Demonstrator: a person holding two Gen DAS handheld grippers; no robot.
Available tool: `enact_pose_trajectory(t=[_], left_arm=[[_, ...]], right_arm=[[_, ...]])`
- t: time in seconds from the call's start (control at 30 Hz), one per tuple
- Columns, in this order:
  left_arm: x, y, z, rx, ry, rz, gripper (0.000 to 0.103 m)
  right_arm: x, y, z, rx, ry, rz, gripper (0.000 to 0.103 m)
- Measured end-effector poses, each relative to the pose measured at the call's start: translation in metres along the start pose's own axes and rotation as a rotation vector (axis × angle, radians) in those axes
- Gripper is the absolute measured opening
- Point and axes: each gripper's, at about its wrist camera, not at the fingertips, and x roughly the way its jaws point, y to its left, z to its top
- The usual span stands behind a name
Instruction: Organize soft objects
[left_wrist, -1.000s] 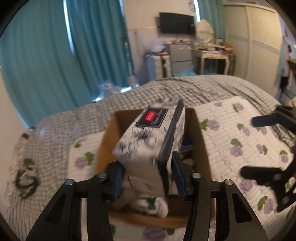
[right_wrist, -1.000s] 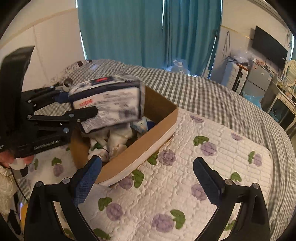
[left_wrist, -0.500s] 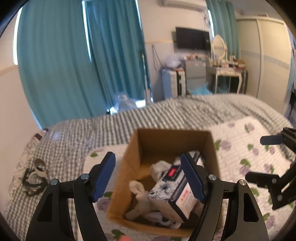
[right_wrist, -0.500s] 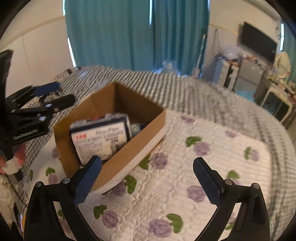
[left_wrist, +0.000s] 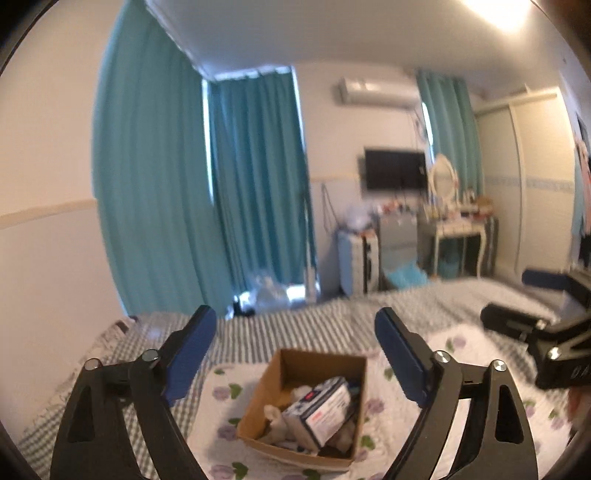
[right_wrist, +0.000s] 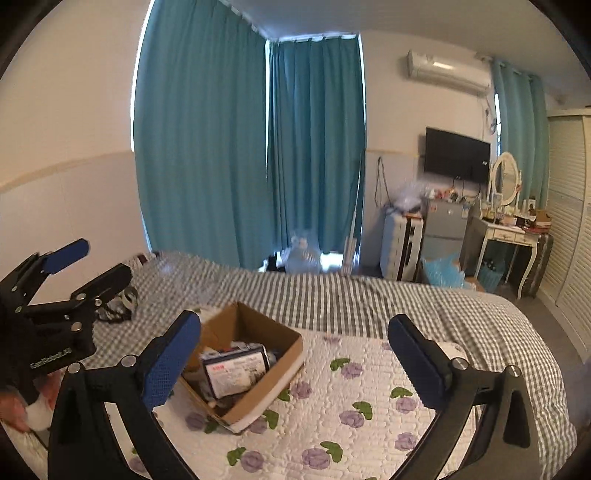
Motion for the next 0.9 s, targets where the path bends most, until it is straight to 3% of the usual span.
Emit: enact_pose_trajectory(t=[0.07, 0.17, 0.23, 0.5, 0.67, 0.9], left_arm=[[-0.016, 0.0, 0.005, -0.018, -0.035, 0.013, 0.089], [-0.029, -0.002, 0.001, -0.024, -0.026, 0.007, 0.089], [-0.034, -0.004, -0.006, -0.037, -0.032, 0.054, 0.089], [-0.029, -0.007, -0.051, -0.056, -0.012, 0.018, 0.089], [-0.008, -0.006, -0.081, -0.074, 0.063, 0.024, 0.089], [0.001, -0.022, -0.102, -0.031, 0.094, 0.034, 0.089]], right_arm=[[-0.014, -0.002, -0.001, 0.025, -0.02, 0.0, 0.102], [-0.026, -0.007, -0.008, 0.052, -0.038, -0.026, 0.103], [-0.033, -0.008, -0.015, 0.049, -0.036, -0.04, 0.103], [-0.041, -0.018, -0.044, 0.08, -0.113, -0.064, 0.103], [-0.011, -0.024, -0.073, 0.095, -0.059, -0.05, 0.103], [0.025, -0.026, -0.102, 0.09, 0.026, -0.057, 0.103]])
